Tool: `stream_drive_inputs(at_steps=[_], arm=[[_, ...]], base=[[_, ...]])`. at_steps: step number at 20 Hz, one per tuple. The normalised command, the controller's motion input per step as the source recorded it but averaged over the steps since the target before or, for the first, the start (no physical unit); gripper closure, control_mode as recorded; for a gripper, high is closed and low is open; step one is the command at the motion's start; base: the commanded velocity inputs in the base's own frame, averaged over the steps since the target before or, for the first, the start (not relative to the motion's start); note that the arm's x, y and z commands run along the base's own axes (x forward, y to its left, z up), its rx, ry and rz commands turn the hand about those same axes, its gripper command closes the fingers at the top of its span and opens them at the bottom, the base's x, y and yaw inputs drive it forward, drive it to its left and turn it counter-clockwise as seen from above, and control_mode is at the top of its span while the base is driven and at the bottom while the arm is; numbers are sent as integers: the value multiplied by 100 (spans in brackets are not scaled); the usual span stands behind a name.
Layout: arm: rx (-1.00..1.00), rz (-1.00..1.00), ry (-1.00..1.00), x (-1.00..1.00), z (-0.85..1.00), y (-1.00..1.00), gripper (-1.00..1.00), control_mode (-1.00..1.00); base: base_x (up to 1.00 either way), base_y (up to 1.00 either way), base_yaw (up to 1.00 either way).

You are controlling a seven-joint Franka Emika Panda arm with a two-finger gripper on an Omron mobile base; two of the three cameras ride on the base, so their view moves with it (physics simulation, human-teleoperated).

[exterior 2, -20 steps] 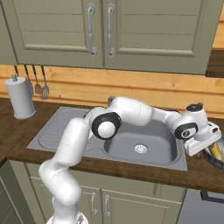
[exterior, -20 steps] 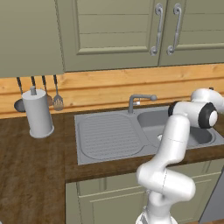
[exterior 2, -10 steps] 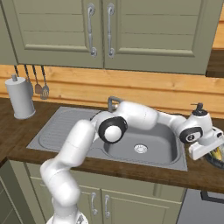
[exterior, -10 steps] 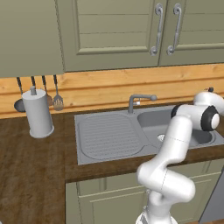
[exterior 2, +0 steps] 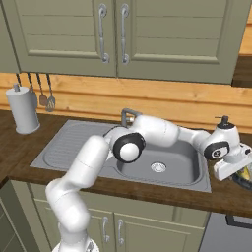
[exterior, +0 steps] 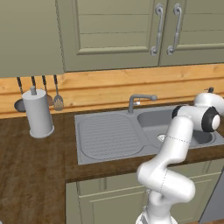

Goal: Pick the cucumber from the sink and place it in the bowl. Then pick the bowl and place it in the microwave. Then close the microwave door and press the start button.

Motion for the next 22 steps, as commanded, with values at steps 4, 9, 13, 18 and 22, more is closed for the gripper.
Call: stream_drive_inputs(at_steps=[4, 9, 13, 18, 22], arm=[[0, 0, 1, 0, -11, -4, 100, -100], [0, 0, 6, -11, -2, -2, 100, -100], [0, 3, -10, -51, 58, 1, 100, -100], [1, 13, -6, -47, 58, 44, 100, -100], [6, 27, -11, -38, 4, 100, 100, -100]], base=[[0, 0, 0], [0, 0, 0], [0, 0, 0], [0, 0, 0], [0, 0, 0]])
